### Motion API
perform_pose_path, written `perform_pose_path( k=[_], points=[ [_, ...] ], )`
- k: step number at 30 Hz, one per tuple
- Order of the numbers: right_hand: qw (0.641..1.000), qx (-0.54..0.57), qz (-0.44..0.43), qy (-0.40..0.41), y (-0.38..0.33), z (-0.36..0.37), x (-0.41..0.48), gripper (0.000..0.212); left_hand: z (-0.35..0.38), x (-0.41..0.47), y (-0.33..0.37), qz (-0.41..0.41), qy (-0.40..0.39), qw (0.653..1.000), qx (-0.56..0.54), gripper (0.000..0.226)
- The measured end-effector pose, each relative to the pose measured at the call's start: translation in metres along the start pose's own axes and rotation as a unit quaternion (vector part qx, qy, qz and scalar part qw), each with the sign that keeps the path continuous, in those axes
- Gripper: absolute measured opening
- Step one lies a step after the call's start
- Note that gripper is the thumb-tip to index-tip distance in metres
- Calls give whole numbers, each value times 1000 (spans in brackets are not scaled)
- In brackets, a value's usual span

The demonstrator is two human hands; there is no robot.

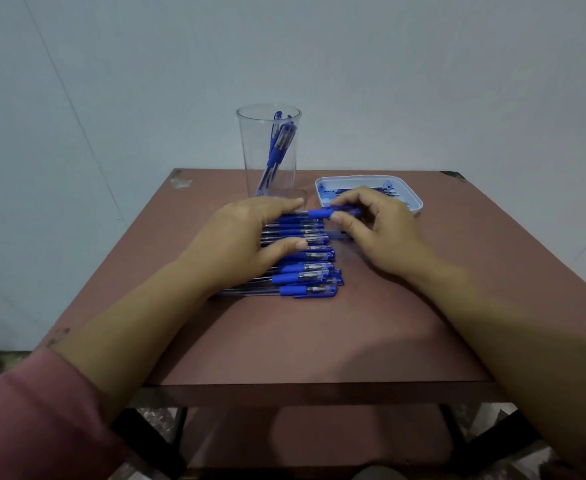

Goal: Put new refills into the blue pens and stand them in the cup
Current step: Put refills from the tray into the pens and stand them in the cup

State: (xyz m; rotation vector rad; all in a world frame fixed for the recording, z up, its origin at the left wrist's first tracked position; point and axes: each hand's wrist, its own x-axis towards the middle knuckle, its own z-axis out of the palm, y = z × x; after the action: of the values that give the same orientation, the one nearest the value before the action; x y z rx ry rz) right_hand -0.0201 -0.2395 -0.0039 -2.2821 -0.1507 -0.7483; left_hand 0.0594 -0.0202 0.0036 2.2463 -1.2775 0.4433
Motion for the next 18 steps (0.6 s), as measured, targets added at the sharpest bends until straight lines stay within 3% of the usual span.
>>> perform_pose_path(
  k=[3, 7, 18],
  points=[
    [998, 27, 44, 32, 3, -9, -1, 12, -8, -8, 3, -62, -101, 990, 71, 91],
    [992, 96, 64, 51, -1, -14, -2, 15, -8, -26, 11, -97, -149, 978, 113, 106],
    [974, 163, -4, 154, -36, -30, 37, 29, 5, -47, 15, -116, -148, 978, 86, 99]
  ],
)
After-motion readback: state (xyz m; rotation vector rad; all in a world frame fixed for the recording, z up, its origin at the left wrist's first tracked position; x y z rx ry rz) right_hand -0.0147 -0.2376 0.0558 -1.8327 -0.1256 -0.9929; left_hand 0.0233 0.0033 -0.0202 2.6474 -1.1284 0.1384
